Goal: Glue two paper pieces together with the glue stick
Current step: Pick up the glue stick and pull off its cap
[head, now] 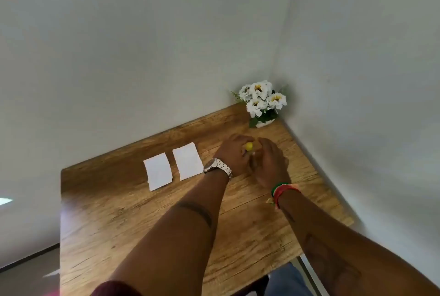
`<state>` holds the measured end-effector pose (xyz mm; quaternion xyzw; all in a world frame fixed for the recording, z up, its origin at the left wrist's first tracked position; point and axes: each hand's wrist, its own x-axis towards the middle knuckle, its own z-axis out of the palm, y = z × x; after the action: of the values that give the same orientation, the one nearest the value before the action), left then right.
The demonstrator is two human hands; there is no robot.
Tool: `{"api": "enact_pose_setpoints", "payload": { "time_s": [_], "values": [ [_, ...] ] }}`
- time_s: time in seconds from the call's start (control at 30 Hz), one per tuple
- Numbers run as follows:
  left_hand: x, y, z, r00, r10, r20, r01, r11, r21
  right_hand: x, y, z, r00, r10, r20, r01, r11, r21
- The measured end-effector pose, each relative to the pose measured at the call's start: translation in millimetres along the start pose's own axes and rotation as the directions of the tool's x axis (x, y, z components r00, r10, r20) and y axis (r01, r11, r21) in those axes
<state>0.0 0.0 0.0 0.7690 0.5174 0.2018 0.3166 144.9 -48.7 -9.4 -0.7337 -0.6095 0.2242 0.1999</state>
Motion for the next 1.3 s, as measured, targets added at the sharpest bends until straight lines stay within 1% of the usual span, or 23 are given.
{"api": "enact_pose_setpoints", "payload": {
  "time_s": [0.03,0.1,0.17,0.23,0.3,0.4,0.47,0.5,0.57,0.63,0.7,0.77,0.9,1.07,1.2,1.3],
  "values": [
    [0.9,-1.9,3.1,1.000,0.002,-0.015,-0.002,1.000,0.002,1.5,0.3,4.4,1.000,0.001,0.015,-0.002,1.000,0.022],
    [-0.7,-5.1,6.5,0.995,-0.066,-0.070,0.063,0.997,-0.045,3.6,-1.5,14.0,1.000,-0.016,0.025,0.014,0.998,0.056],
    [-7.1,-8.1,7.8,0.971,-0.202,-0.130,0.175,0.965,-0.193,4.6,-5.2,21.8,0.999,-0.042,0.008,0.041,0.989,0.139],
    [-15.7,-11.0,3.1,0.921,-0.351,-0.167,0.270,0.888,-0.373,3.2,-12.6,27.1,0.995,-0.101,-0.006,0.099,0.960,0.261],
    [-24.0,-16.2,-6.6,0.873,-0.457,-0.170,0.318,0.798,-0.512,1.7,-26.6,32.1,0.987,-0.162,0.004,0.148,0.914,0.379],
    [-41.1,-26.0,-26.5,0.825,-0.529,-0.196,0.311,0.716,-0.625,-4.7,-58.9,47.2,0.967,-0.255,-0.021,0.234,0.847,0.476],
    [-49.9,-34.3,-39.1,0.808,-0.553,-0.201,0.254,0.637,-0.728,-7.2,-76.0,59.8,0.948,-0.312,-0.064,0.303,0.819,0.487],
    [-55.8,-38.8,-44.0,0.812,-0.546,-0.208,0.214,0.609,-0.764,-9.4,-82.5,67.0,0.935,-0.343,-0.095,0.346,0.812,0.471],
    [-68.3,-51.5,-51.0,0.819,-0.516,-0.252,0.141,0.607,-0.782,-11.3,-89.7,83.1,0.901,-0.401,-0.164,0.431,0.797,0.423],
    [-81.5,-66.0,-53.0,0.823,-0.486,-0.296,0.104,0.639,-0.762,-14.2,-91.0,99.8,0.869,-0.448,-0.210,0.495,0.779,0.384],
    [-98.1,-82.1,-47.0,0.828,-0.448,-0.338,0.068,0.678,-0.732,-21.9,-85.7,120.5,0.834,-0.498,-0.236,0.551,0.741,0.384],
    [-111.4,-92.7,-39.5,0.825,-0.425,-0.372,0.035,0.695,-0.718,-29.7,-81.8,135.1,0.809,-0.532,-0.249,0.586,0.704,0.401],
    [-131.3,-94.1,-32.5,0.785,-0.408,-0.467,-0.053,0.706,-0.706,-41.9,-81.5,135.0,0.731,-0.621,-0.284,0.682,0.637,0.360],
    [-152.8,-85.6,-32.2,0.760,-0.437,-0.481,-0.020,0.724,-0.690,-55.7,-79.3,130.6,0.698,-0.677,-0.234,0.713,0.627,0.313],
    [-168.6,-92.4,-29.8,0.723,-0.495,-0.482,-0.021,0.681,-0.732,-66.5,-77.3,136.8,0.671,-0.707,-0.224,0.740,0.620,0.261],
    [-172.1,-99.6,-36.6,0.744,-0.484,-0.460,-0.032,0.662,-0.749,-65.3,-80.4,138.9,0.678,-0.706,-0.203,0.733,0.630,0.258]
  ]
}}
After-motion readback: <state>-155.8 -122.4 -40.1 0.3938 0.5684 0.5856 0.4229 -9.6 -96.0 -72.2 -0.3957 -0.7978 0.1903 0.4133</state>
